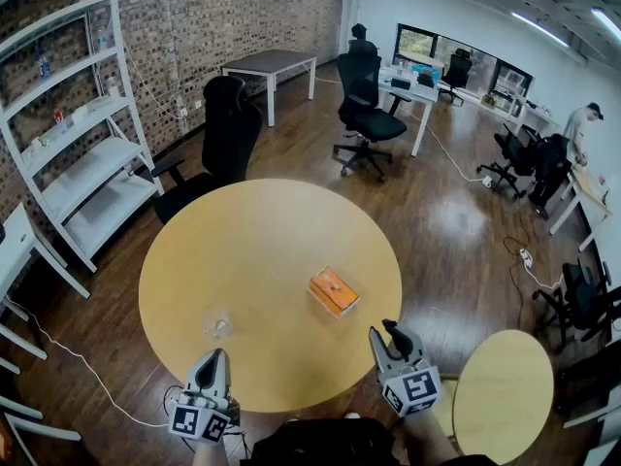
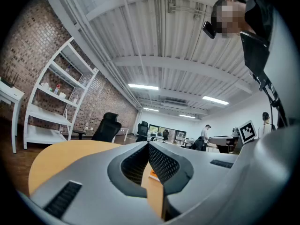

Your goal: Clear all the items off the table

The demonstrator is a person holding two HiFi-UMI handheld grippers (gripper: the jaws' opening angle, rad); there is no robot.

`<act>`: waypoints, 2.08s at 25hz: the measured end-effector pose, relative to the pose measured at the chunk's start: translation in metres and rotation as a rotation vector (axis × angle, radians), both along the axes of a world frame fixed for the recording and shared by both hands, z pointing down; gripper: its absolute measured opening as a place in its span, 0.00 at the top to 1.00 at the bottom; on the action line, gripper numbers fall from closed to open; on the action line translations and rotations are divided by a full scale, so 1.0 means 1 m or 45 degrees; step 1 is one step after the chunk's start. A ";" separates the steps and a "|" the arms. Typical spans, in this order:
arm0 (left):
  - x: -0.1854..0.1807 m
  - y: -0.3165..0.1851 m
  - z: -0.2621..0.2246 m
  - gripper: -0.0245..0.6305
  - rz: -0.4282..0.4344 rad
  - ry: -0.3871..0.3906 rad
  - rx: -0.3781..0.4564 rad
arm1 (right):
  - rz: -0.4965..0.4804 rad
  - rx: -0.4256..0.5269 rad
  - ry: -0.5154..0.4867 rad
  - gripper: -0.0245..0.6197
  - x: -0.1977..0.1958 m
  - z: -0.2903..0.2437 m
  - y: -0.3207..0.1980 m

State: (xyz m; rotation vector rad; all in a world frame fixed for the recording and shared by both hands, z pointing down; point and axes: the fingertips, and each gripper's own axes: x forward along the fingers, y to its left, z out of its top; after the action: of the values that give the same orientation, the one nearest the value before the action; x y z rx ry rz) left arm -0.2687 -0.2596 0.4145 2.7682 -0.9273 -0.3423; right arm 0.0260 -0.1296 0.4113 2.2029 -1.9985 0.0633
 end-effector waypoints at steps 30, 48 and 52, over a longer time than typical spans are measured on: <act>0.120 -0.073 0.065 0.96 -0.004 -0.174 -0.156 | -0.224 -0.738 -0.142 0.29 0.054 0.181 -0.154; 0.134 -0.077 0.101 0.96 -0.062 -0.227 -0.351 | -0.315 -1.142 0.111 0.22 0.057 0.276 -0.194; 0.135 -0.069 0.098 0.96 -0.059 -0.210 -0.352 | -0.317 -1.133 0.091 0.28 0.062 0.275 -0.193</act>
State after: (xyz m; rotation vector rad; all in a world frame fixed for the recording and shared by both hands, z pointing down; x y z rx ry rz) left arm -0.1332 -0.3286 0.5124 2.5519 -0.9937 0.0093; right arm 0.0876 -0.3222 0.6866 1.3675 -1.6958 0.6797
